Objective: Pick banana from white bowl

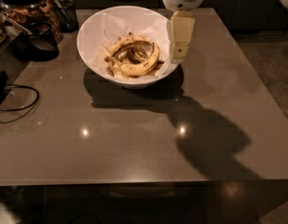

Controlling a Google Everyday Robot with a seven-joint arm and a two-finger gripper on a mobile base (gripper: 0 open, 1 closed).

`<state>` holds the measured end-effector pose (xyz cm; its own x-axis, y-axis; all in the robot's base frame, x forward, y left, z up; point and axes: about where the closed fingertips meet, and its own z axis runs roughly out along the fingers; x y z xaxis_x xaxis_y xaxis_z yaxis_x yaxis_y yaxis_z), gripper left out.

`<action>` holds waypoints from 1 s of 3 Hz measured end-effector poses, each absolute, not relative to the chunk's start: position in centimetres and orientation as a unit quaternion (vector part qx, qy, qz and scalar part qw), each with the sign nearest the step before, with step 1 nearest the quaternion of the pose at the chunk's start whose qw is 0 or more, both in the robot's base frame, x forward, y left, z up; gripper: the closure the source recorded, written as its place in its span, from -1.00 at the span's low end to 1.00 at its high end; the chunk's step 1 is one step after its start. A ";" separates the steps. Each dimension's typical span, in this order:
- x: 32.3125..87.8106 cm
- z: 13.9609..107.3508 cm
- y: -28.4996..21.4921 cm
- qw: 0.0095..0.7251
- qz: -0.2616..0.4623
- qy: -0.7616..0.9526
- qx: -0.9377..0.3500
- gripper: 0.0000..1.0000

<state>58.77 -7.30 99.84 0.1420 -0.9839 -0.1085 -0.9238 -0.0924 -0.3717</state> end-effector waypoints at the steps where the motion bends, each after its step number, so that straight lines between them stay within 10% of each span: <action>1: 59.6 99.9 -6.9 0.187 -0.078 0.645 -0.737 -1.00; 3: 61.4 98.2 -5.2 0.179 -0.052 0.638 -0.747 -0.34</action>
Offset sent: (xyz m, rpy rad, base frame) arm 0.0288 0.0134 -0.0244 0.0281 0.0790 0.0408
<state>61.44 -5.24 98.23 0.1797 -0.9720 -0.1513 -0.9351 -0.1211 -0.3329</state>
